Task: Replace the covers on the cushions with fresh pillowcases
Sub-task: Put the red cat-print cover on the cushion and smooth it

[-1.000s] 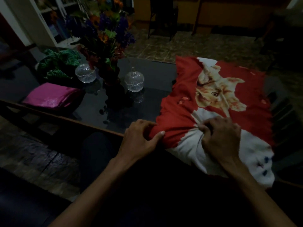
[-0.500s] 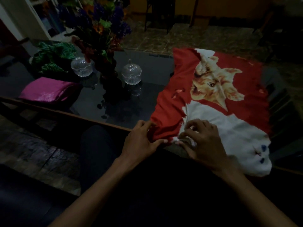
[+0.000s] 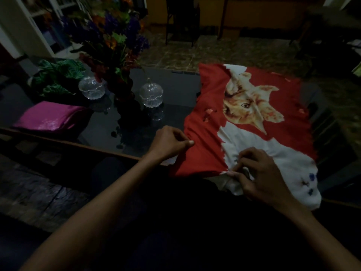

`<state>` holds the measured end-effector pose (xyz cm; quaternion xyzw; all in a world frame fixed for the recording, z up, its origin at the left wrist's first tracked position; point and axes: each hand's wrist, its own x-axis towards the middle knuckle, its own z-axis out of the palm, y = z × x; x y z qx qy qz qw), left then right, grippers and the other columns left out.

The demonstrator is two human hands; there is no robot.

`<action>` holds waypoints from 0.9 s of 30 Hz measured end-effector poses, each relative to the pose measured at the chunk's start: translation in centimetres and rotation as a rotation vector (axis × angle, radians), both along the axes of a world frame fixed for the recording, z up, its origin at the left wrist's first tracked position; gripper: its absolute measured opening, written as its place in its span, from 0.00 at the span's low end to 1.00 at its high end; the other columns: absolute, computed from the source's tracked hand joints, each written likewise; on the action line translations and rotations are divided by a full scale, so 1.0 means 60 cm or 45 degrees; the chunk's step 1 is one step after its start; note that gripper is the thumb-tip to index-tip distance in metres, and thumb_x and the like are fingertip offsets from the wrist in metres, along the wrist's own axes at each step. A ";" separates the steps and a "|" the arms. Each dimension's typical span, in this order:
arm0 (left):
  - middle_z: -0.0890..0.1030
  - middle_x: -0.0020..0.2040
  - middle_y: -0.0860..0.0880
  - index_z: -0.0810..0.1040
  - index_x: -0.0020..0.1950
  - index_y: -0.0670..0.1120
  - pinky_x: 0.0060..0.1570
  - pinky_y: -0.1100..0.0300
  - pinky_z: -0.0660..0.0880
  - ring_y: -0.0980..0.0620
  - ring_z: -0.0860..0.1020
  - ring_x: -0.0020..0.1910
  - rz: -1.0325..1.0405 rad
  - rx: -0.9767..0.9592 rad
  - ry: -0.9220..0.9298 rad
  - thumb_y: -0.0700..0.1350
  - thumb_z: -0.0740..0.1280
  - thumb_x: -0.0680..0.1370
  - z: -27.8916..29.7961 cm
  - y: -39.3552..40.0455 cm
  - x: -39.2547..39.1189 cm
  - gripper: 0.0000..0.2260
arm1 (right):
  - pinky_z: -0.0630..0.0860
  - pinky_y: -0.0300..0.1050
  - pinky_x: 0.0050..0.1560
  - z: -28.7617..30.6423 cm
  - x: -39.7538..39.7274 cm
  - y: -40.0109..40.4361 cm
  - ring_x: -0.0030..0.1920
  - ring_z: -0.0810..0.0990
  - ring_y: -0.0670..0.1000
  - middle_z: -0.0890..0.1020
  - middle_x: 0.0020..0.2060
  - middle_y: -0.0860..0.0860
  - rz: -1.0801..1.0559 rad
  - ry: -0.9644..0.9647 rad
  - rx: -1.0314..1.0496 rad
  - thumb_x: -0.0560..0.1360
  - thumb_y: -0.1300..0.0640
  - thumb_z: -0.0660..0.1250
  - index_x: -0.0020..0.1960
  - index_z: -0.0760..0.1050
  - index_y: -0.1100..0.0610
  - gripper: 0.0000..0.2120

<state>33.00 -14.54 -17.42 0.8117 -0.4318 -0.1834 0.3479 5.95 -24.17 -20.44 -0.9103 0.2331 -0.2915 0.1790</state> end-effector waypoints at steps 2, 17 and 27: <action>0.83 0.32 0.57 0.84 0.34 0.54 0.42 0.64 0.78 0.62 0.82 0.37 0.059 -0.038 -0.079 0.55 0.78 0.70 0.004 -0.031 0.004 0.08 | 0.74 0.57 0.47 0.004 0.005 -0.003 0.45 0.77 0.48 0.76 0.45 0.41 0.014 0.019 0.005 0.69 0.43 0.72 0.38 0.79 0.47 0.08; 0.85 0.43 0.49 0.85 0.54 0.46 0.32 0.65 0.73 0.59 0.78 0.31 0.009 0.075 0.562 0.50 0.78 0.72 -0.038 -0.070 0.039 0.14 | 0.74 0.42 0.37 0.040 0.063 -0.010 0.38 0.79 0.40 0.80 0.35 0.41 -0.368 0.097 0.169 0.73 0.41 0.74 0.41 0.81 0.46 0.10; 0.85 0.46 0.52 0.83 0.43 0.53 0.42 0.60 0.68 0.49 0.83 0.49 0.082 -0.005 -0.432 0.59 0.74 0.72 0.037 -0.170 -0.014 0.10 | 0.66 0.34 0.35 0.029 0.060 -0.023 0.34 0.76 0.39 0.76 0.31 0.43 -0.502 -0.113 0.259 0.75 0.55 0.74 0.35 0.70 0.50 0.15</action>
